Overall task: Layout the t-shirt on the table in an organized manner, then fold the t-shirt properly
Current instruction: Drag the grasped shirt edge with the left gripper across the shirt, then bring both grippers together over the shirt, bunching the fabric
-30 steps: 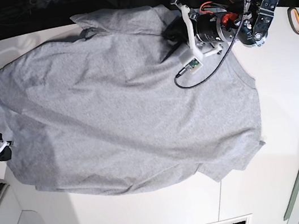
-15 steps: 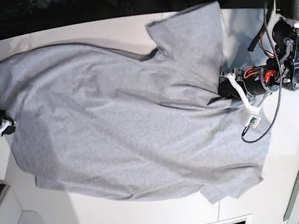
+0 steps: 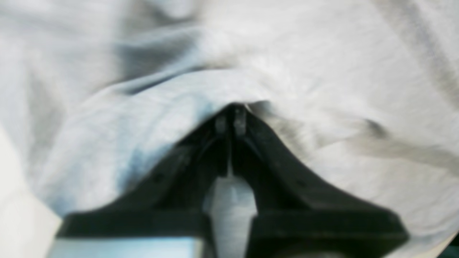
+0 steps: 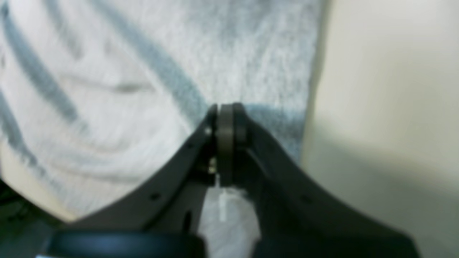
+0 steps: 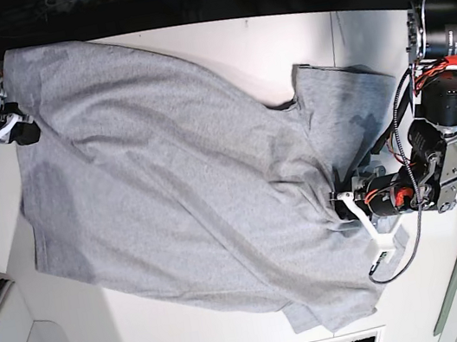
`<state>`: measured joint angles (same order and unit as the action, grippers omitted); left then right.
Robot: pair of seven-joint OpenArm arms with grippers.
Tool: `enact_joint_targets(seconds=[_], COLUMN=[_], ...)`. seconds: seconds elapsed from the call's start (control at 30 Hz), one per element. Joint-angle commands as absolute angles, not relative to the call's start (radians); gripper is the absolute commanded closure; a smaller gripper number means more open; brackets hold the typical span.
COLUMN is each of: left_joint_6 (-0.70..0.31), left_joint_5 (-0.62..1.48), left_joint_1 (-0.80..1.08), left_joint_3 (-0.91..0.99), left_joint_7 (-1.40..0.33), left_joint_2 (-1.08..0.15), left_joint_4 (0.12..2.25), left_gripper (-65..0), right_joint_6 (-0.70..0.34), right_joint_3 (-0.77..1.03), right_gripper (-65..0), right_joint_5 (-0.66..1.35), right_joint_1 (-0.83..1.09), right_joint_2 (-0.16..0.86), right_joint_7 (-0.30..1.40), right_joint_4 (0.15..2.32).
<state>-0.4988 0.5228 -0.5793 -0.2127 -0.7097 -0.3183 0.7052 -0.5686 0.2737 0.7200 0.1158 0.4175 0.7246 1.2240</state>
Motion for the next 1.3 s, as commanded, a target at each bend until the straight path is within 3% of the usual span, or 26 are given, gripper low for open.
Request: enact_joint_targets(seconds=[0.0,0.27,0.57,0.7,0.97,1.1,1.27], left_joint_6=[-0.505,-0.512,-0.565,-0.582,-0.63,-0.643,-0.587], left_joint_5=[0.529,0.414,0.588,0.704,0.793,0.724,0.567], left_joint_1=[-0.606,-0.619,-0.64,-0.601,-0.419,-0.332,-0.313], left_joint_3=[-0.209,-0.209,-0.209,-0.209,-0.209,-0.209,-0.209], left_joint_7=[-0.699,-0.67,-0.818,-0.898,-0.95,-0.875,-0.805], left_joint_2=[-0.31,-0.18,-0.268,-0.311,-0.334,-0.333,-0.333], left_joint_4=[0.713,0.713,0.82,0.907,1.037,1.048,0.97], left_gripper=[-1.3,-1.3,-1.3,-1.3,-1.3,-1.3,-1.3], right_joint_6=[-0.573,-0.572,-0.553,-0.553,-0.553,-0.554,-0.554], right_joint_3=[0.273,0.273,0.288,0.288,0.287,0.283,0.259], right_gripper=[0.0,0.0,0.0,0.0,0.0,0.0,0.0], right_joint_5=[0.707,0.668,0.563,0.492,0.392,0.38,0.358], right_joint_1=[0.142,0.231,0.128,-0.013,-0.362,-0.465,-0.465], right_joint_2=[0.404,0.284,0.286,0.286,0.286,0.286,0.286], right_joint_7=[0.758,0.76,0.714,0.682,0.567,0.569,0.584], right_joint_4=[1.262,1.485,1.514,1.414,1.002,0.855,0.796])
